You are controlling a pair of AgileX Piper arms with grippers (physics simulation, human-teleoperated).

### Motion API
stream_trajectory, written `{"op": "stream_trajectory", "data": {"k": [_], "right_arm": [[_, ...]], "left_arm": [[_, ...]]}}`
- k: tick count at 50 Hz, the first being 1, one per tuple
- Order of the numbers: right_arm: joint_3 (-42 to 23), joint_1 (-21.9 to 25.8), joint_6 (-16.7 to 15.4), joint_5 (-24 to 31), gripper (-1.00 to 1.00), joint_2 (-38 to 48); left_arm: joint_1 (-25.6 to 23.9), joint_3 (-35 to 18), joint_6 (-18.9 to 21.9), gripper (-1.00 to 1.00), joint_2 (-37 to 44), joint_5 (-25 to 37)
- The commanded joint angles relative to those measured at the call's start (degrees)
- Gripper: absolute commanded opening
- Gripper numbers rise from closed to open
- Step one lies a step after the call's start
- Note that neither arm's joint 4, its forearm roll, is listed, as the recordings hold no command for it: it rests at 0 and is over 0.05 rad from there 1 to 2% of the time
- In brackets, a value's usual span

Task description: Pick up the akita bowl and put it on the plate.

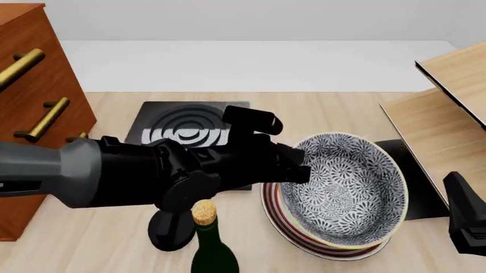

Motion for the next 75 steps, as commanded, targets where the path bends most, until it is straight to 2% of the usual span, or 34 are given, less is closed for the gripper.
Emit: {"op": "stream_trajectory", "data": {"k": [1,75], "right_arm": [[0.0,-0.01,0.0,0.0,1.0,-0.01],[0.0,0.0,-0.01,0.0,1.0,-0.01]], "left_arm": [[0.23,-0.17,-0.16,-1.0,0.54,-0.66],[1.22,0.12,-1.01,-1.0,5.79,-4.02]]}}
